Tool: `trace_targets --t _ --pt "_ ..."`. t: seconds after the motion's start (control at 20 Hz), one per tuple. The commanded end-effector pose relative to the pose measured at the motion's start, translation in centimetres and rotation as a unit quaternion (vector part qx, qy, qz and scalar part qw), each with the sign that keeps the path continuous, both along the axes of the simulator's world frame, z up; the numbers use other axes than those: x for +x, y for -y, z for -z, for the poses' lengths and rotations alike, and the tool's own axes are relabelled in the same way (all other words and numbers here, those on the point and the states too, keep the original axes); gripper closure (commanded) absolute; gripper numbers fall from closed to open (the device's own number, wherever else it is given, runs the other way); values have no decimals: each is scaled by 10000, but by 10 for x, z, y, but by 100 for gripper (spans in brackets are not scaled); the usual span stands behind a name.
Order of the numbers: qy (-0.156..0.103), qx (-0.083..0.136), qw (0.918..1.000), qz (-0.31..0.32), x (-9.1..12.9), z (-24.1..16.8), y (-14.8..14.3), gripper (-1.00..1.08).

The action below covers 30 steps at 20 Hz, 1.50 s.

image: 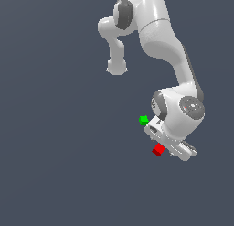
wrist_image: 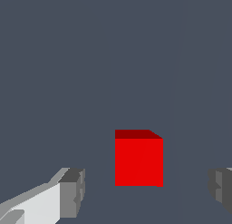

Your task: Stack the red cube on top of the green cube.

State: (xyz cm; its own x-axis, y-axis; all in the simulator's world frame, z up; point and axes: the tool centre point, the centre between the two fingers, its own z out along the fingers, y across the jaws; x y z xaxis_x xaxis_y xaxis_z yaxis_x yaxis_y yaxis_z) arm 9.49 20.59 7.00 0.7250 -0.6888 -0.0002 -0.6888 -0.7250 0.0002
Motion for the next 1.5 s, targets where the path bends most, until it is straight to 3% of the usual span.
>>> trace_targets --t 0.0,0.7,1.0,1.05,1.45 --pt "1 0 10000 13 1 0 0 -92" --pt "1 0 10000 12 0 48 0 -92" --pt "1 0 10000 12 1 50 0 -92" --pt "1 0 10000 12 1 50 0 108" --pt "1 0 10000 12 1 50 0 108"
